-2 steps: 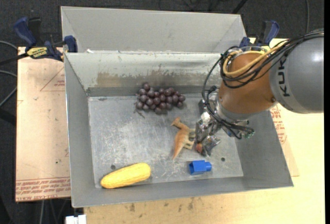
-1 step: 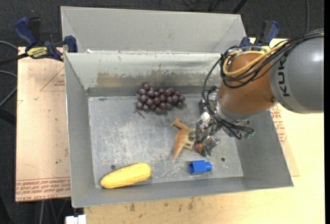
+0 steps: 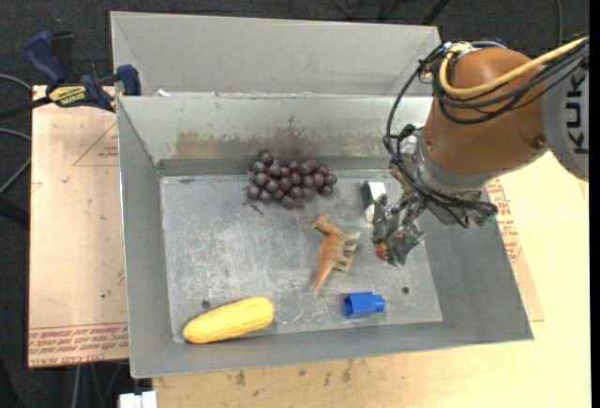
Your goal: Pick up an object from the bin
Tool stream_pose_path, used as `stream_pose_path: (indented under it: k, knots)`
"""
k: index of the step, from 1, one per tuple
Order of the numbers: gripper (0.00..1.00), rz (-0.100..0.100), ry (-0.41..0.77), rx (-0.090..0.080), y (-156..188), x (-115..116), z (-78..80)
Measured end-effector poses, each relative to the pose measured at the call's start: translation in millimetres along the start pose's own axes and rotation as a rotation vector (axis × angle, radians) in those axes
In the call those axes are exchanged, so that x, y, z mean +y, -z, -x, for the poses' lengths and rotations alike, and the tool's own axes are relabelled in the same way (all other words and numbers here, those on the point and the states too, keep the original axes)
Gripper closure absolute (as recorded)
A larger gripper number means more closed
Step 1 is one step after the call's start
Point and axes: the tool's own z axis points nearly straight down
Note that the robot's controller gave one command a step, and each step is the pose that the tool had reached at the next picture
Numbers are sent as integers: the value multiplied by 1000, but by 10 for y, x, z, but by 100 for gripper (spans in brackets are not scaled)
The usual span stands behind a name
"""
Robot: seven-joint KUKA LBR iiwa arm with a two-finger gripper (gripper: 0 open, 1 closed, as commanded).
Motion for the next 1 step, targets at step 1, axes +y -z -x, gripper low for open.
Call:
stream_pose_path:
  k: [1]
  knots:
    - [100,0,0,0,-1,1,0]
